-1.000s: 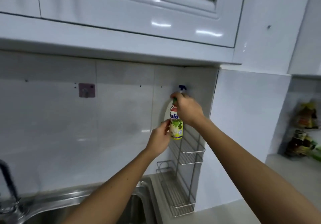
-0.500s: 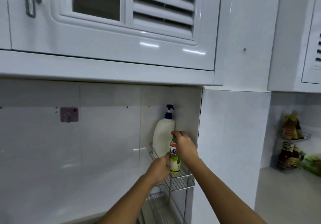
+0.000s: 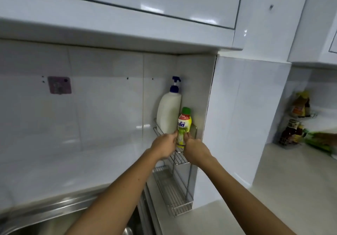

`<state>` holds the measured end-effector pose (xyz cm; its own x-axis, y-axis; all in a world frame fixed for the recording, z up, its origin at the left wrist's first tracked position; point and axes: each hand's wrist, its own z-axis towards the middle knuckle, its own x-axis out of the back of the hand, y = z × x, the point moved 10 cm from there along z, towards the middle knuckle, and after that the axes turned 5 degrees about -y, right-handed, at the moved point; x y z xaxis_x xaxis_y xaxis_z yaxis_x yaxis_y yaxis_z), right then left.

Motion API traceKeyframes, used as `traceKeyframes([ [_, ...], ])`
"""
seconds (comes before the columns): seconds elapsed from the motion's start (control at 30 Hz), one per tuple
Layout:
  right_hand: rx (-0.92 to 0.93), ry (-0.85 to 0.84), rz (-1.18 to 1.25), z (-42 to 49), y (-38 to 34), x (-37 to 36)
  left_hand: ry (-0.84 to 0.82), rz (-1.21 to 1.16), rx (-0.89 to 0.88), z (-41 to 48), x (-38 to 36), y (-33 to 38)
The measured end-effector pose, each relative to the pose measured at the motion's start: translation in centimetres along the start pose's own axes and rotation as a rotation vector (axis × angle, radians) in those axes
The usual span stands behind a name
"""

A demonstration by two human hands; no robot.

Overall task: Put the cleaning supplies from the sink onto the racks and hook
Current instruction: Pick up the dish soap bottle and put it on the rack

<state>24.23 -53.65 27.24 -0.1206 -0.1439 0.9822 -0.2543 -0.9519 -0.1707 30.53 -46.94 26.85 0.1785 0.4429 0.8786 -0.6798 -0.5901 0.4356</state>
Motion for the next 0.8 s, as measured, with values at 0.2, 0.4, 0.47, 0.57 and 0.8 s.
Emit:
traceKeyframes([
  [0.2, -0.041, -0.133, 0.001, 1.5, -0.1, -0.8, -0.073, -0.057, 0.019, 0.8, -0.7, -0.5],
  [0.4, -0.1, -0.193, 0.065, 2.8, 0.5, -1.3, -0.135, -0.077, 0.099, 2.4, -1.4, -2.1],
  [0.47, -0.105, -0.189, 0.06, 3.0, 0.6, -1.4, -0.133, -0.083, 0.116, 2.8, -1.5, -2.6],
  [0.57, -0.093, -0.197, 0.063, 3.4, 0.4, -1.6, -0.128, -0.091, 0.123, 3.3, -1.7, -3.2],
  [0.8, -0.107, -0.223, 0.084, 4.2, 0.4, -2.3, -0.125, -0.096, 0.124, 3.8, -1.7, -3.6],
])
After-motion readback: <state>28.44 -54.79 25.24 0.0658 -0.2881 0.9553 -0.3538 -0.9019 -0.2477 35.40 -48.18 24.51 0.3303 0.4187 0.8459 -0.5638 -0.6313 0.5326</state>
